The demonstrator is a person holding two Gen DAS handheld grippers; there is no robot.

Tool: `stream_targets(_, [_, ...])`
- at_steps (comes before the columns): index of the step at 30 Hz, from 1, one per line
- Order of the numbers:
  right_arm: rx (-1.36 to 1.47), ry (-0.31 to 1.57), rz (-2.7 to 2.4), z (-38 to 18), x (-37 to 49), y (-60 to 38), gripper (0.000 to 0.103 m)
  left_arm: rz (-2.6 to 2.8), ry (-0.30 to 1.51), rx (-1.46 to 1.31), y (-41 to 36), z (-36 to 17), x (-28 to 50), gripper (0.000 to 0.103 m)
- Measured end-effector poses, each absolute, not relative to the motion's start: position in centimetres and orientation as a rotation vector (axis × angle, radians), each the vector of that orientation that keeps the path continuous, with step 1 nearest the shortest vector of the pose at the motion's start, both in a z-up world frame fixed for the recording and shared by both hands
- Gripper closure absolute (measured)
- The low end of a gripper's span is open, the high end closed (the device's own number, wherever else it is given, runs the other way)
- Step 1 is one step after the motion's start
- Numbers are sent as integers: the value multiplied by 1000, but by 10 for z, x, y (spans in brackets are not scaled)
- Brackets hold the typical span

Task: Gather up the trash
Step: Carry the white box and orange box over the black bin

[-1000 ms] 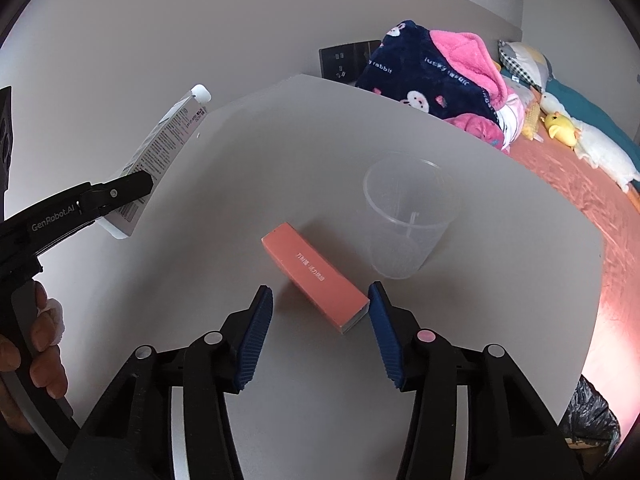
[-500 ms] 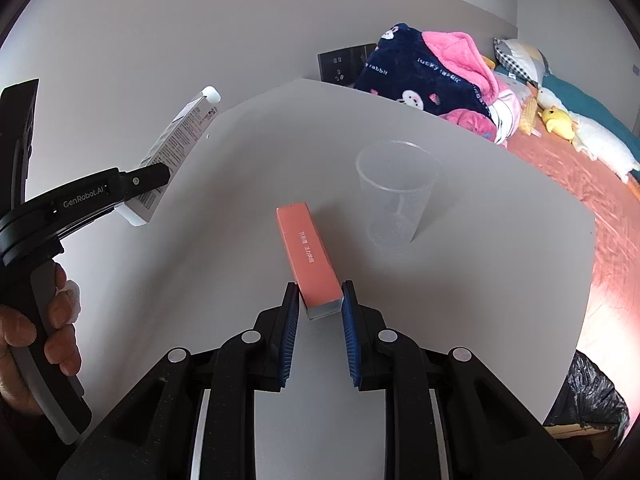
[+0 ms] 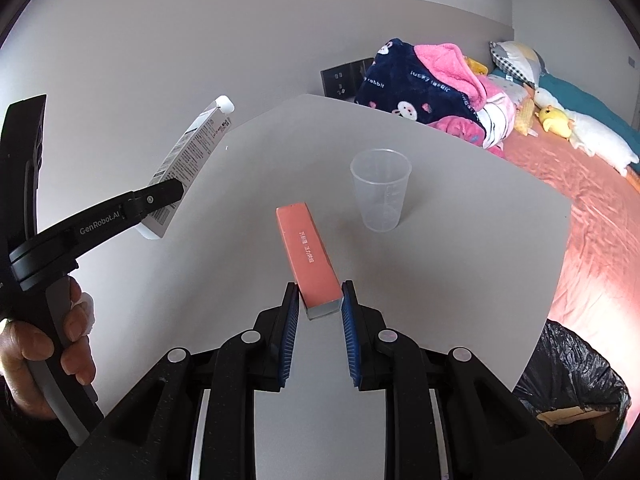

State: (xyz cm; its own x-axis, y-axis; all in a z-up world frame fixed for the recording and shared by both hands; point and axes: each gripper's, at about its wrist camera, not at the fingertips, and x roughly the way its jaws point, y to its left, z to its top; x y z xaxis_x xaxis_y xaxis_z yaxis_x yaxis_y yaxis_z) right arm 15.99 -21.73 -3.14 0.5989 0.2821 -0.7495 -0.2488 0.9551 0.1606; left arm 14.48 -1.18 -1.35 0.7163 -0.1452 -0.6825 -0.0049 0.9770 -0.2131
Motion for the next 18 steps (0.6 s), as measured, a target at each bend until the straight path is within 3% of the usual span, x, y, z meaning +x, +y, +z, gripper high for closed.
stream_targets(18, [49, 834, 281, -9, 114, -233, 80, -140, 748, -174, -36, 4, 100, 76])
